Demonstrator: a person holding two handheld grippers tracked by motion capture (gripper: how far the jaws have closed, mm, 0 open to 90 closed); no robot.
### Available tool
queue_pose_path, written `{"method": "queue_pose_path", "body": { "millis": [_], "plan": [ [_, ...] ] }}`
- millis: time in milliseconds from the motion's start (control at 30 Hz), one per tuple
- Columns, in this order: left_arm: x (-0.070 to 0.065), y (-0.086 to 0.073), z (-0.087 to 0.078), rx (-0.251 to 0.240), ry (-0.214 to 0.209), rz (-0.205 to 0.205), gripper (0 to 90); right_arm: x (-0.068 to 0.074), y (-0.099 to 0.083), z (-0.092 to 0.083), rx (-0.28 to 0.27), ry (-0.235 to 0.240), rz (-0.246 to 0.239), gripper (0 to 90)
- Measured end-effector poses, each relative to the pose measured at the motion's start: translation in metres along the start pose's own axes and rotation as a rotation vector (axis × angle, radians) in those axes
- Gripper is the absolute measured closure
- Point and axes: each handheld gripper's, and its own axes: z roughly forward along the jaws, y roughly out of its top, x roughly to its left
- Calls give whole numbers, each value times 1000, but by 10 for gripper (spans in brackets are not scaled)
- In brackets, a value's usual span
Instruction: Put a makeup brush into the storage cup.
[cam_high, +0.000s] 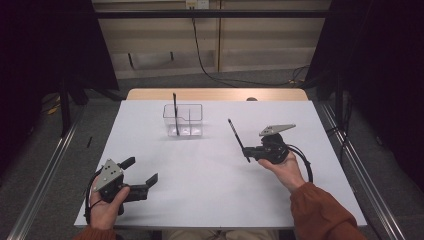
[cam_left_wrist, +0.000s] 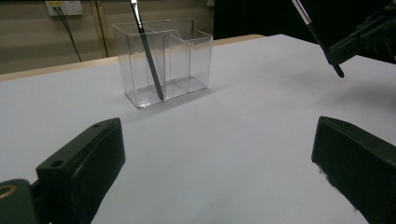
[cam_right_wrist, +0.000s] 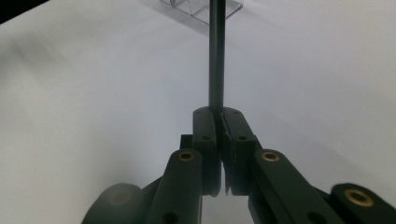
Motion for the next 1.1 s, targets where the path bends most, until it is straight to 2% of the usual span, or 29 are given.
{"method": "queue_pose_path", "body": {
  "millis": [133,300,500,833,1100],
  "plan": [
    [0,0,0,2,0,0,28,0,-1,-3,-49,-7,-10,850],
    [0,0,0,2,-1,1,28,1,-3,-7,-112,5,-20,849],
    [0,0,0,-1,-1,-2,28,3,-2,-10,-178,14,-10,849],
    [0,0,0,-5,-6,-3,28,6,-1,-15,-231,43,-26,849],
    [-1,2,-1,-11,-2,-2,27,23,0,-8,-238,92,-60,849]
  ]
}}
